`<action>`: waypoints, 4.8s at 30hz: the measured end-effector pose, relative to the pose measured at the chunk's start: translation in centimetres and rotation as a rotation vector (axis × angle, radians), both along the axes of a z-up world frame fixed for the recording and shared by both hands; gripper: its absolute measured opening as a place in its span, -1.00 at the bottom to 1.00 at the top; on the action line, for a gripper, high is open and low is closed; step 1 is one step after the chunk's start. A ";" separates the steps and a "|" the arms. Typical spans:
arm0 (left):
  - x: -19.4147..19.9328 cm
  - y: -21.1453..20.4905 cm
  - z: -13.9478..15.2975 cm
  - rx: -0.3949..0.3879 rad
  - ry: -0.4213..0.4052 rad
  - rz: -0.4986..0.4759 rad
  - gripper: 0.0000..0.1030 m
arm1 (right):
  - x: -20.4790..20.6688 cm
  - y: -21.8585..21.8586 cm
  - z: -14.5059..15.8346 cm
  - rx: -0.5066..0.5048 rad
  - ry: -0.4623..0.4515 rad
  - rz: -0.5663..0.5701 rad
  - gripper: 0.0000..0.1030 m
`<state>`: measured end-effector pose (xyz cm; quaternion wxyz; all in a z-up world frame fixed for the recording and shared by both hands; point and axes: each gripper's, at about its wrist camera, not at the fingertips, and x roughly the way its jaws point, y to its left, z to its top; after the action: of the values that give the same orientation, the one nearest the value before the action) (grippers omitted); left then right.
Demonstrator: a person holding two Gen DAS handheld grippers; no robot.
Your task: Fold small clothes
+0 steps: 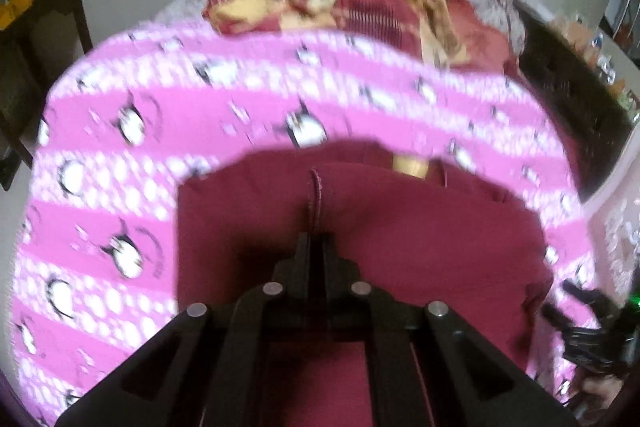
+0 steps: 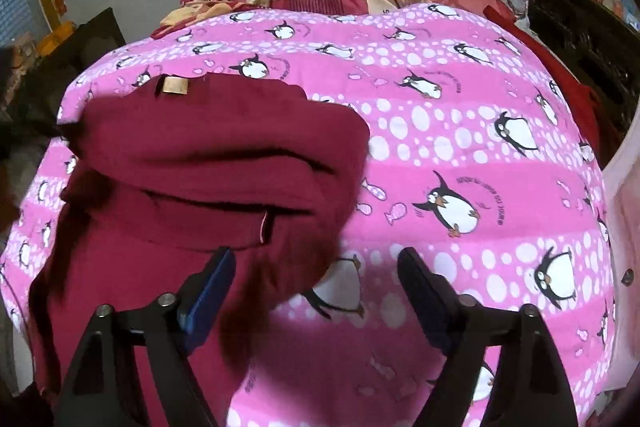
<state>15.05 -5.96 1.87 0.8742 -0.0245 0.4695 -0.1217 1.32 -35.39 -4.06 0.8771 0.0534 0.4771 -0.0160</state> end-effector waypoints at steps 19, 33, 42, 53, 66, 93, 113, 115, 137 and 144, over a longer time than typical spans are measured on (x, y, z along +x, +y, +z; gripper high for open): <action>-0.7 3.2 -5.8 0.041 0.120 0.046 -0.91 | -2.3 0.9 -1.9 0.075 0.103 0.124 -0.75; -1.2 3.8 -7.1 0.041 0.134 0.051 -0.91 | 5.7 -3.9 -4.7 0.425 0.116 -0.105 0.61; -0.3 3.1 -6.9 -0.010 0.133 0.058 -0.91 | 5.7 -2.5 1.5 0.114 -0.100 -0.051 -0.77; -0.6 2.3 -7.2 0.016 0.138 0.033 -0.91 | 5.5 -5.2 -0.3 0.120 0.014 -0.147 -0.62; -1.8 3.8 -8.3 0.000 0.166 0.075 -0.56 | 3.9 2.1 -1.8 0.053 0.109 0.032 -0.23; -19.7 11.4 -9.7 0.177 0.248 -0.101 -0.09 | -6.3 5.6 -1.6 0.031 0.116 0.068 -0.80; -26.0 15.4 -6.7 0.138 0.137 0.017 0.15 | -15.3 7.5 -1.8 0.136 0.235 0.168 0.25; -26.1 15.3 -6.8 0.142 0.136 0.018 0.16 | -16.3 7.0 -2.4 0.137 0.253 0.161 0.25; -27.9 14.7 -9.9 0.044 0.253 0.002 0.31 | -22.2 7.6 -5.5 0.390 0.322 0.209 0.39; -27.9 14.3 -10.1 0.046 0.265 -0.010 0.32 | -22.5 10.1 -5.8 0.417 0.307 0.281 0.38</action>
<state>-12.88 8.35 -8.26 0.8041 -0.0180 0.5837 -0.1111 -21.14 -25.25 -9.91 0.7583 0.1627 0.6000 0.1963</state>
